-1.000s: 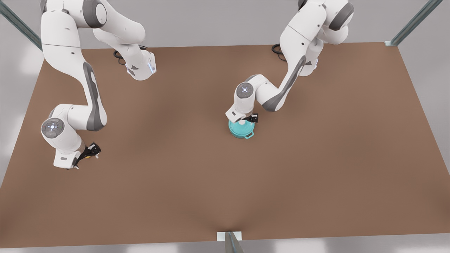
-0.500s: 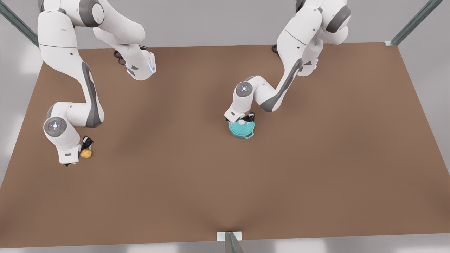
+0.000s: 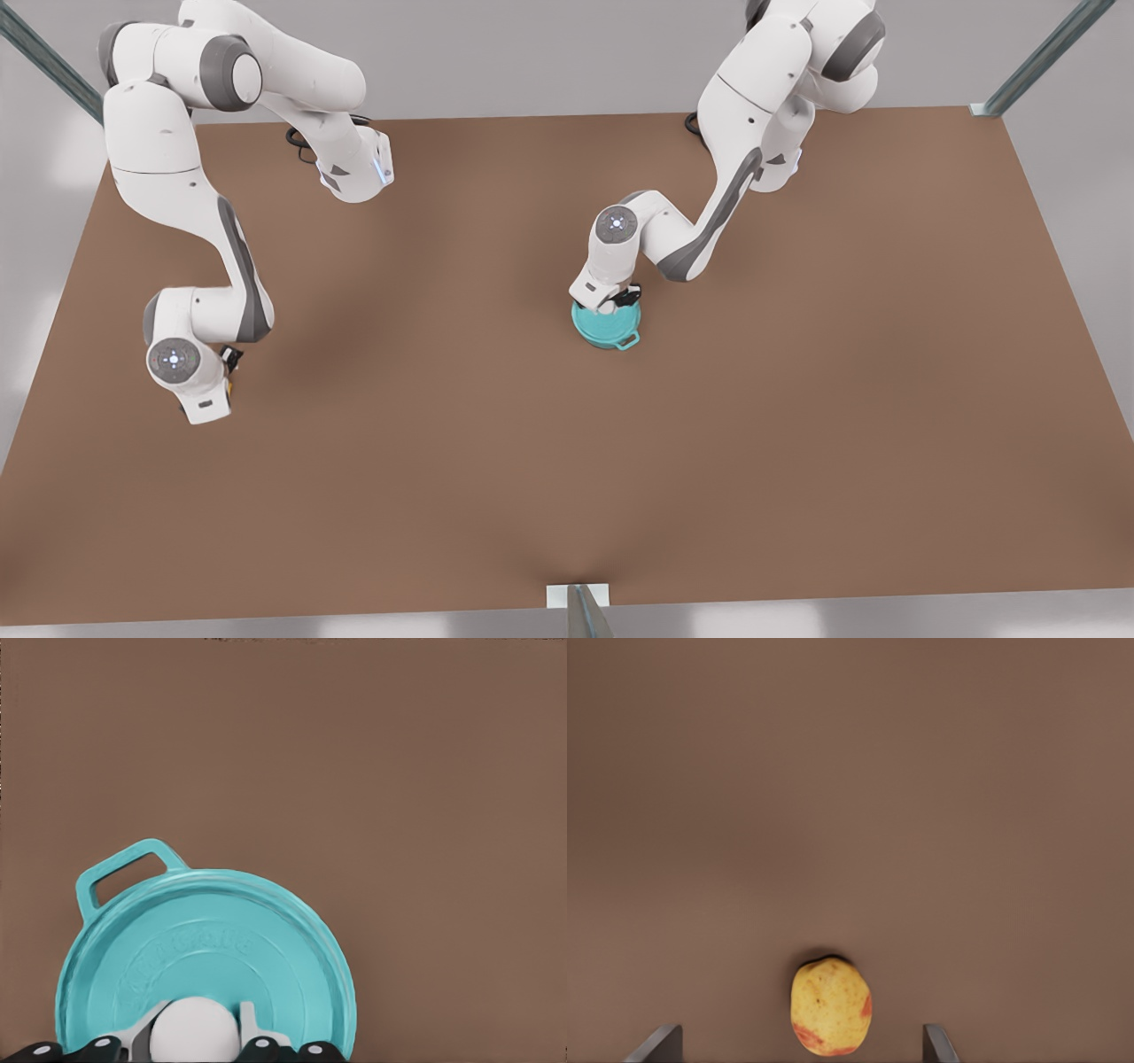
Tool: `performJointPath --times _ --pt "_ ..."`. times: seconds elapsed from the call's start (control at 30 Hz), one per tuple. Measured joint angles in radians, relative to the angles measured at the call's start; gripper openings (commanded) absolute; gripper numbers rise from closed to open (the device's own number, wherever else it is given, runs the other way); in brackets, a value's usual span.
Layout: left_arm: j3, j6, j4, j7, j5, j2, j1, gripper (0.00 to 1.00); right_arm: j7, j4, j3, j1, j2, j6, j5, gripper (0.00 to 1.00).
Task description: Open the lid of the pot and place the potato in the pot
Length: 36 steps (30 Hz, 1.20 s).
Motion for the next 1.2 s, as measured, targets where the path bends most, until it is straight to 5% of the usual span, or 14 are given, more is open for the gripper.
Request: performJointPath --times 0.3,0.43,0.63,0.67,0.7,0.83,1.0,1.07,1.2 --pt "0.03 -0.049 0.147 0.005 0.001 0.008 0.106 0.37 -0.025 -0.043 -0.019 -0.064 0.044 0.055 0.002 1.0" --pt "0.036 -0.083 0.286 0.084 0.002 0.126 0.283 0.37 -0.032 -0.049 -0.016 -0.068 0.05 0.079 0.006 1.0" --pt "0.062 -0.086 0.414 0.216 0.046 0.297 0.336 0.37 -0.043 -0.037 -0.003 -0.065 0.05 0.108 0.022 1.0" --pt "0.063 -0.082 0.418 0.235 0.053 0.306 0.338 0.54 -0.045 -0.036 0.0 -0.065 0.05 0.11 0.024 1.0" --pt "0.064 -0.078 0.42 0.256 0.055 0.311 0.34 1.0 -0.046 -0.035 0.002 -0.066 0.051 0.113 0.025 1.0" --pt "0.065 -0.065 0.421 0.346 0.05 0.311 0.348 1.0 -0.051 -0.033 0.004 -0.071 0.054 0.122 0.028 1.0" --pt "0.059 -0.383 0.639 0.483 -0.062 0.051 0.545 1.0 -0.057 -0.025 0.005 -0.078 0.081 0.129 0.029 1.0" --pt "0.06 -0.505 0.507 0.549 -0.122 -0.168 0.636 1.0 -0.058 -0.024 0.005 -0.08 0.085 0.132 0.029 1.0" --pt "0.061 -0.648 0.484 0.662 -0.176 -0.222 0.675 1.0 -0.061 -0.009 0.011 -0.079 0.09 0.133 0.029 1.0"
